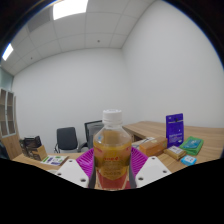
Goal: Pour water
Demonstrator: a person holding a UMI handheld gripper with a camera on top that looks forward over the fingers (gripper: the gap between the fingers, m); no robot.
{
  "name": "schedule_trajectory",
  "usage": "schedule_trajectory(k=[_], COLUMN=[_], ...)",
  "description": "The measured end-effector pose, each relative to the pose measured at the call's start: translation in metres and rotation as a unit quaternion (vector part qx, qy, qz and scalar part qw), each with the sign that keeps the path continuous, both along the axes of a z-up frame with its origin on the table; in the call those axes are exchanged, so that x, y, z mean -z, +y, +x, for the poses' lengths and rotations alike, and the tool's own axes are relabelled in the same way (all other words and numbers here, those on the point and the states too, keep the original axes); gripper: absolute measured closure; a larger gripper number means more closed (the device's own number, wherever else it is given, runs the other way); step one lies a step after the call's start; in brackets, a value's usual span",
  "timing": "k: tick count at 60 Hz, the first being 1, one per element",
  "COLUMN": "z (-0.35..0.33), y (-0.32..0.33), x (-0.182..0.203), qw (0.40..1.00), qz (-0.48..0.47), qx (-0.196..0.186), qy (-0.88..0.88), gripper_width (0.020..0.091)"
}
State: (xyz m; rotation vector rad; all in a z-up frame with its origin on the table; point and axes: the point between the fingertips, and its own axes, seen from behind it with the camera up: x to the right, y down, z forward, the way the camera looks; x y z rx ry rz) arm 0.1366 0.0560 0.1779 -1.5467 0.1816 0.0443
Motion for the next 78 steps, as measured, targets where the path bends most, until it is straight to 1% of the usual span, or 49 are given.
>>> schedule_trajectory(k=[4, 7, 13, 20, 22, 31, 36, 43, 44, 45, 47, 48, 50, 51, 54, 58, 66, 71, 78], z=[0.011, 0.015, 0.023, 0.028, 0.027, 0.027, 0.025, 0.028, 0.028, 0.028, 0.029, 0.030, 0.029, 0.028, 0.027, 0.023, 0.003, -0.015, -0.045], y=[0.007, 0.013, 0.026, 0.038, 0.040, 0.043, 0.044, 0.042, 0.041, 0.039, 0.034, 0.031, 0.024, 0.021, 0.008, -0.015, -0.082, -0.127, -0.180], x=[0.033, 0.047, 0.072, 0.089, 0.086, 0.090, 0.091, 0.094, 0.096, 0.099, 0.105, 0.106, 0.103, 0.100, 0.089, 0.073, 0.048, 0.043, 0.048], qw=[1.000, 0.999, 0.998, 0.996, 0.996, 0.995, 0.994, 0.992, 0.992, 0.991, 0.989, 0.988, 0.988, 0.989, 0.991, 0.992, 0.993, 0.992, 0.989], qz=[-0.027, -0.038, -0.055, -0.071, -0.065, -0.077, -0.082, -0.104, -0.110, -0.119, -0.138, -0.143, -0.143, -0.141, -0.130, -0.119, -0.107, -0.100, -0.098], qx=[-0.004, -0.008, -0.002, 0.008, 0.006, 0.008, 0.010, 0.003, 0.001, -0.001, -0.003, -0.003, -0.006, -0.006, -0.010, -0.021, -0.044, -0.064, -0.102], qy=[0.014, 0.013, -0.012, -0.055, -0.062, -0.062, -0.072, -0.067, -0.064, -0.062, -0.055, -0.052, -0.048, -0.046, -0.043, -0.037, -0.033, -0.047, -0.042], gripper_width=[0.0634, 0.0633, 0.0633, 0.0632, 0.0622, 0.0623, 0.0591, 0.0504, 0.0472, 0.0418, 0.0283, 0.0240, 0.0274, 0.0277, 0.0266, 0.0267, 0.0267, 0.0266, 0.0264])
